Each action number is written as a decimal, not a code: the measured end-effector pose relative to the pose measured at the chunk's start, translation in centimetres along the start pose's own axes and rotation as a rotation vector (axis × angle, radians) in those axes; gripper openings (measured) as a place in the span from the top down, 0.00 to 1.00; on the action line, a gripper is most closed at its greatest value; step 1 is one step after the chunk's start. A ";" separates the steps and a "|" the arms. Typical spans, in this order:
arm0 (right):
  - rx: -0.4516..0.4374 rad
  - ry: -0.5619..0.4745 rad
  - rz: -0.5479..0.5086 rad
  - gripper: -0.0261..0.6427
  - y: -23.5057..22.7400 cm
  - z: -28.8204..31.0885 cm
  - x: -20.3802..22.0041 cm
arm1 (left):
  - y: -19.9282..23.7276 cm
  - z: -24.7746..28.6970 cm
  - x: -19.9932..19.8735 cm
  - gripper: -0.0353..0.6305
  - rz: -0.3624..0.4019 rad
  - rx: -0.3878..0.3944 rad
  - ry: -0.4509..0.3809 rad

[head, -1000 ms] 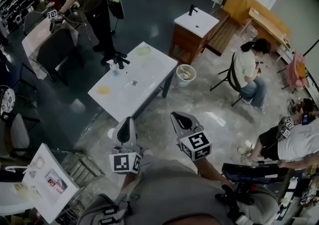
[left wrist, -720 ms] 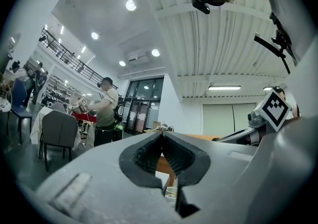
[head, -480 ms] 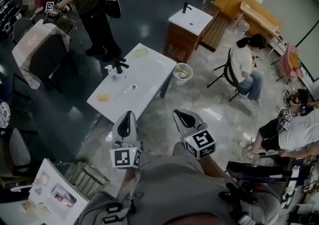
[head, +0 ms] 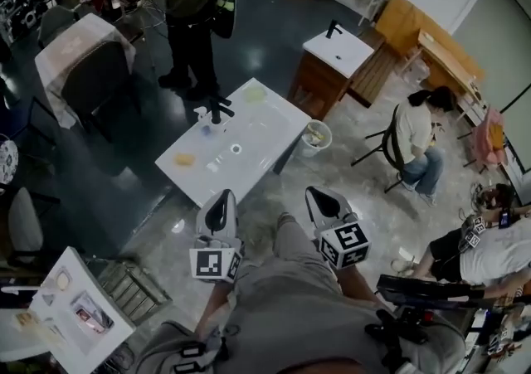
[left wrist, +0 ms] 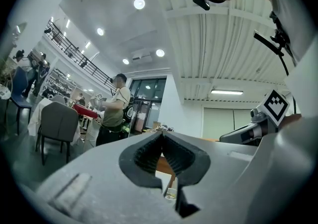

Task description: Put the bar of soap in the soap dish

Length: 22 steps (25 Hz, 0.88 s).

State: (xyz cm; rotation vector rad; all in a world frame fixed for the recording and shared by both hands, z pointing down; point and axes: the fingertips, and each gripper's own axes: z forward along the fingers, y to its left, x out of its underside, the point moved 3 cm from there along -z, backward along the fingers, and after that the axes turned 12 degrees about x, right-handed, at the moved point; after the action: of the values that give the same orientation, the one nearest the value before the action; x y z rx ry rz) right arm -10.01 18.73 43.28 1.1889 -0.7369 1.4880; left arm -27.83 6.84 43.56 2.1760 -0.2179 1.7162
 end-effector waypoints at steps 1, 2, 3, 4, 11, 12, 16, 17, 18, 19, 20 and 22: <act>-0.009 -0.013 0.012 0.96 0.2 0.6 -0.1 | 0.2 -0.3 0.0 0.95 0.000 -0.010 -0.001; -0.022 -0.027 0.019 0.96 0.5 1.2 -0.4 | 0.5 -0.5 0.0 0.95 0.000 -0.022 -0.001; -0.037 -0.043 0.018 0.96 0.8 2.0 -0.7 | 0.9 -0.6 -0.1 0.95 0.002 -0.035 -0.001; -0.054 -0.061 0.010 0.96 1.0 2.9 -1.3 | 1.3 -0.6 -0.2 0.95 0.005 -0.050 -0.004; -0.161 -0.123 0.006 0.96 1.9 8.6 -3.6 | 5.1 0.2 -0.6 0.95 0.049 -0.172 -0.020; -0.186 -0.133 0.005 0.96 2.0 9.6 -3.8 | 5.7 0.5 -0.7 0.95 0.056 -0.198 -0.020; -0.274 -0.125 0.019 0.96 1.9 14.3 -4.1 | 7.7 2.2 -0.6 0.95 0.087 -0.266 -0.013; -0.292 -0.117 0.025 0.96 1.7 15.6 -4.1 | 8.1 2.8 -0.4 0.95 0.089 -0.279 -0.011; -0.309 -0.112 0.029 0.96 1.5 16.7 -4.2 | 8.6 3.5 -0.2 0.95 0.087 -0.292 -0.008; -0.323 -0.110 0.030 0.96 1.2 17.8 -4.3 | 9.0 4.3 0.1 0.95 0.082 -0.301 -0.004; -0.334 -0.108 0.030 0.96 0.9 18.8 -4.5 | 9.4 5.1 0.4 0.95 0.078 -0.308 0.000; -0.355 -0.096 0.030 0.96 0.2 21.1 -4.5 | 10.1 6.7 0.9 0.95 0.079 -0.326 0.013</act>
State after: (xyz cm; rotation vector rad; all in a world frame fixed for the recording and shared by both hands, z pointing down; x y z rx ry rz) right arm -4.14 -1.86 45.76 0.9851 -1.0405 1.2649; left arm -24.90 -4.86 44.91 1.9396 -0.5462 1.6053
